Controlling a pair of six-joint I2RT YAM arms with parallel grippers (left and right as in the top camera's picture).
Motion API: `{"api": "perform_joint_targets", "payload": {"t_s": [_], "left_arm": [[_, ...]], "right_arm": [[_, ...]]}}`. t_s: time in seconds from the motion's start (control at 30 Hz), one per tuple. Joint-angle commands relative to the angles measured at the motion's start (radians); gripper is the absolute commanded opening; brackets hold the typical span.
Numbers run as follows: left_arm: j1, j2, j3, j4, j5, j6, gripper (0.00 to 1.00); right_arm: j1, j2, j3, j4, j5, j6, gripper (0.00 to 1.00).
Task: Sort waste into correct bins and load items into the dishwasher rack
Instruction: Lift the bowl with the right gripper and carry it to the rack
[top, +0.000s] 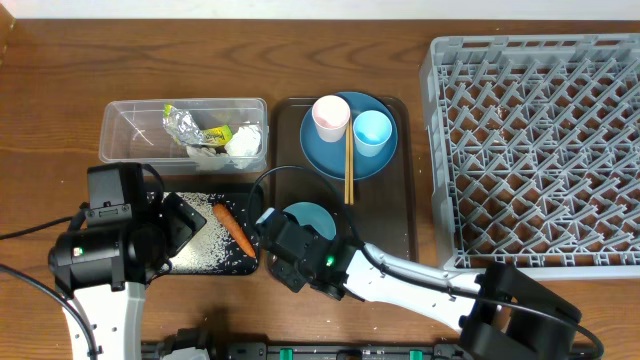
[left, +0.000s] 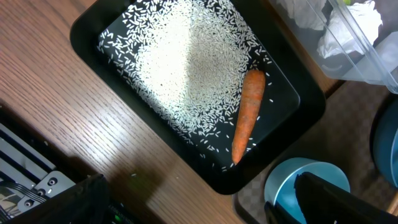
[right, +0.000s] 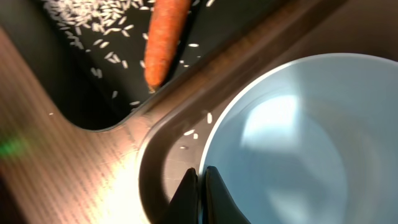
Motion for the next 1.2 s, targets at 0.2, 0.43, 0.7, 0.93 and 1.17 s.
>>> {"api": "perform_joint_targets", "payload": {"t_s": [0.2, 0.43, 0.7, 0.93, 1.17], "left_arm": [[0.006, 0.002, -0.01, 0.0, -0.013, 0.018, 0.98], [0.006, 0.002, -0.01, 0.0, -0.012, 0.018, 0.98], [0.006, 0.002, -0.01, 0.0, -0.013, 0.018, 0.98], [0.006, 0.003, -0.01, 0.0, -0.013, 0.018, 0.98], [0.006, 0.003, -0.01, 0.0, -0.013, 0.018, 0.98]], "right_arm": [[0.002, -0.147, 0.025, 0.01, -0.162, 0.006, 0.01], [-0.051, -0.36, 0.025, 0.016, -0.244, 0.031, 0.01], [-0.297, -0.588, 0.025, -0.031, -0.394, 0.111, 0.01], [-0.751, -0.64, 0.025, 0.041, -0.658, 0.19, 0.01], [-1.164, -0.561, 0.025, 0.227, -0.768, 0.223, 0.01]]}}
